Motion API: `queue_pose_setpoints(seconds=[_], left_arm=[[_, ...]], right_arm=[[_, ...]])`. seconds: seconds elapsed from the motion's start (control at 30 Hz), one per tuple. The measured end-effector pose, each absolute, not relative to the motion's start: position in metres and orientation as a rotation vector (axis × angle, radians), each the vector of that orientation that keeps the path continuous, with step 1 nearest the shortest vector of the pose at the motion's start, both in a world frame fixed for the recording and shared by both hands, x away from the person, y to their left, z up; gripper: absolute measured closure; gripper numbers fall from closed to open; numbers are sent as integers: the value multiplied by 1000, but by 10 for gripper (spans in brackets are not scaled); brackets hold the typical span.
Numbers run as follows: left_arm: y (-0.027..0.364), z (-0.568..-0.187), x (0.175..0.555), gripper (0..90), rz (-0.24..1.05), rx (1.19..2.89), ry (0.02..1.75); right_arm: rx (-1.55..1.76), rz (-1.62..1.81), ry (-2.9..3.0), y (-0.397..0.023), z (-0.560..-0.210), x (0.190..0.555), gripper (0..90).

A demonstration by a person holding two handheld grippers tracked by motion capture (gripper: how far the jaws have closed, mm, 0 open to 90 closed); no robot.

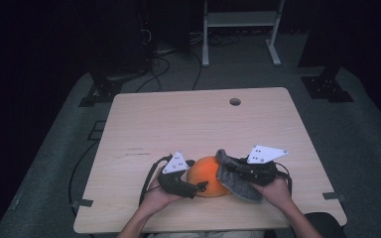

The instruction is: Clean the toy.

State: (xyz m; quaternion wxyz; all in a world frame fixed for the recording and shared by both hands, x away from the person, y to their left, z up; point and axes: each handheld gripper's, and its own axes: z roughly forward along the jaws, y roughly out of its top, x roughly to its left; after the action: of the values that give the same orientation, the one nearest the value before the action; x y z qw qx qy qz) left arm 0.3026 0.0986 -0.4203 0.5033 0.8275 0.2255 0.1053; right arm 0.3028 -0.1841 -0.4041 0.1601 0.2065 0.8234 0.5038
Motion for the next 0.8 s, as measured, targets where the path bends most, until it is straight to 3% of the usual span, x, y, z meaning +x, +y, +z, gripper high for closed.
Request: queue_pose_setpoints(seconds=[0.1, 0.23, 0.4, 0.57, 0.6, 0.7, 0.77, 0.8], left_arm=[[96, -420, 305, 123, 254, 2001, 554], [91, -427, 303, 332, 283, 2043, 526], [83, -421, 294, 415, 509, 1989, 487], [86, -424, 296, 342, 468, 2010, 475], [92, -424, 298, 318, 389, 2008, 486], [96, -424, 299, 281, 343, 2003, 495], [97, -424, 301, 230, 315, 1992, 520], [93, -423, 306, 145, 288, 2001, 572]], right_arm=[[533, 1497, 2377, -177, -404, 298, 775], [491, 1466, 2383, -170, -401, 296, 775], [660, 1485, 2296, -189, -399, 308, 774], [669, 1483, 2331, -183, -405, 313, 773], [684, 1493, 2361, -184, -409, 316, 773], [695, 1482, 2369, -187, -409, 316, 773], [705, 1472, 2381, -189, -410, 315, 774], [705, 1479, 2384, -188, -411, 312, 774]])
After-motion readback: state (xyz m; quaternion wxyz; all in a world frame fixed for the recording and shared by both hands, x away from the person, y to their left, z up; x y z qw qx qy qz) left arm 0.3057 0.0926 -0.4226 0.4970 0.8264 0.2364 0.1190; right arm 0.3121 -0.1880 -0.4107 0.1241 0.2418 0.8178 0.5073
